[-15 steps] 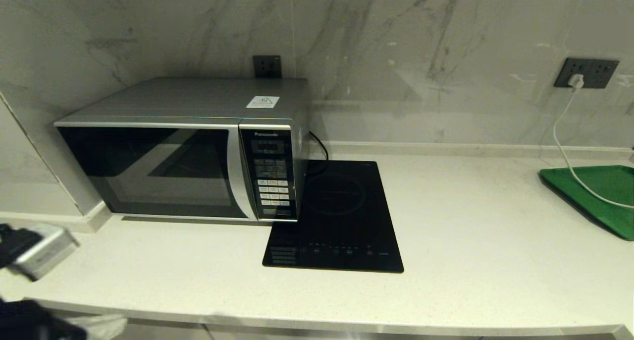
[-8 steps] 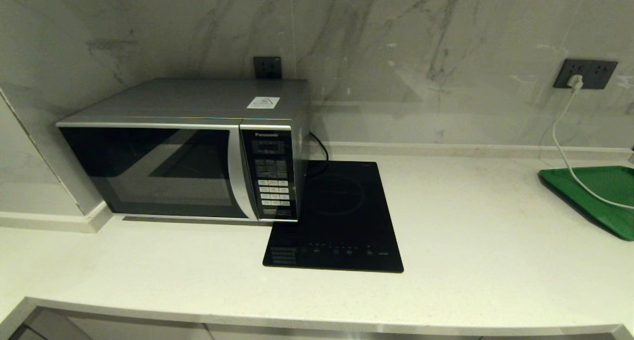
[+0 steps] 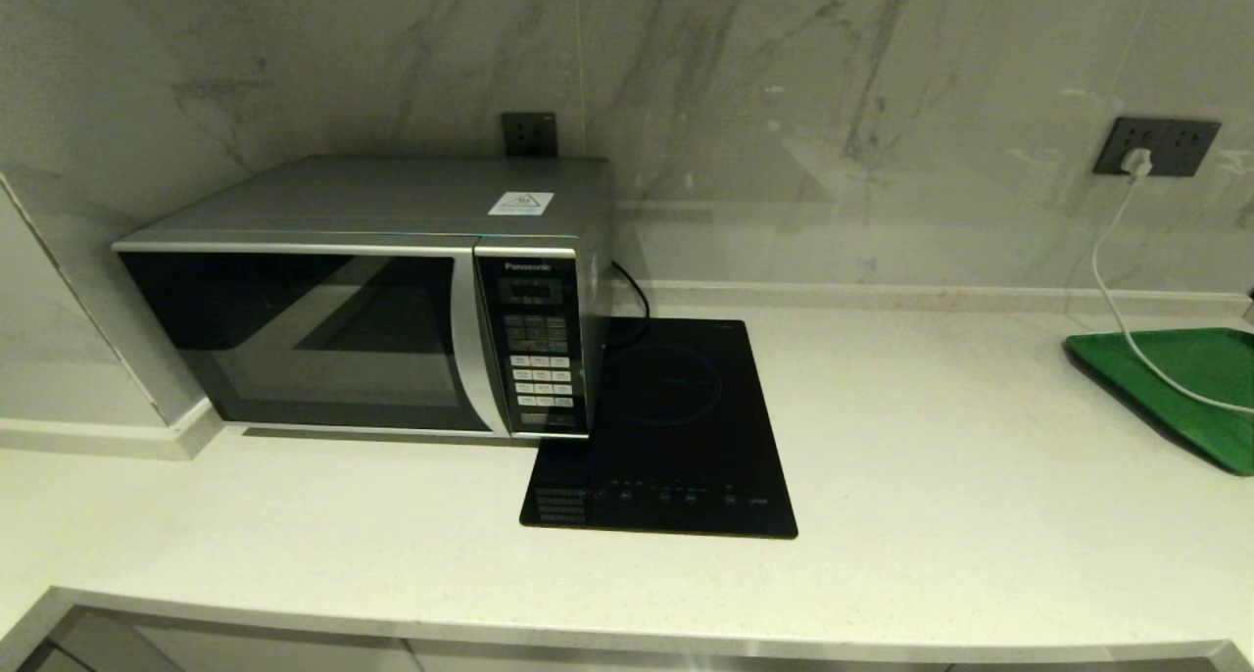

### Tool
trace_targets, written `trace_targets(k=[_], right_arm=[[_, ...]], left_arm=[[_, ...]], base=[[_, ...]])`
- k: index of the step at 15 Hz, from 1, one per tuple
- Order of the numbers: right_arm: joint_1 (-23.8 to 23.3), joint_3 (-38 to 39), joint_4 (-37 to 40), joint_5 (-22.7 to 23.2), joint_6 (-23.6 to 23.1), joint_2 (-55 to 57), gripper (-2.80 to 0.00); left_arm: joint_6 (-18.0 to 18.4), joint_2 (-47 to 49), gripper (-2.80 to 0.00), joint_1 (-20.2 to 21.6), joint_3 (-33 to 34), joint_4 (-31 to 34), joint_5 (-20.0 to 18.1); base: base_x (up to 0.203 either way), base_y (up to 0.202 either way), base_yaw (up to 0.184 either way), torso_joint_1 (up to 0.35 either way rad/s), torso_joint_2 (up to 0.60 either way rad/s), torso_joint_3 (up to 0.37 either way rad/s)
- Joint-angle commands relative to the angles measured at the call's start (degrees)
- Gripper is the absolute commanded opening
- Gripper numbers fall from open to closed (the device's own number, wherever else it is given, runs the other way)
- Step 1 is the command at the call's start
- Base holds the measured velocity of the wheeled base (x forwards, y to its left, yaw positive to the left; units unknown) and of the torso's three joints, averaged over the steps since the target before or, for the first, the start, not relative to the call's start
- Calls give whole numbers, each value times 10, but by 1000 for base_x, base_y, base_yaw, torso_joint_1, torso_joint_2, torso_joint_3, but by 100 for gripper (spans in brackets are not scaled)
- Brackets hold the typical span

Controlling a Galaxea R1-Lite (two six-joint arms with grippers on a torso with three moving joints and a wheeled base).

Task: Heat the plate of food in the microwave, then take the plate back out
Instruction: Open the microwave oven

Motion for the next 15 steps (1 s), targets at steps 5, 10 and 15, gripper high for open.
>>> trace_targets(k=[5, 10, 15], right_arm=[[0, 0, 1, 0, 0, 0, -280], [0, 0, 1, 0, 0, 0, -280], [0, 0, 1, 0, 0, 0, -280]], left_arm=[[-11, -69, -280, 0, 147, -202, -17], [25, -69, -280, 0, 416, -621, 28], [50, -69, -280, 0, 468, -742, 39]], base=[[0, 0, 0, 0, 0, 0], [0, 0, 0, 0, 0, 0], [0, 0, 0, 0, 0, 0]])
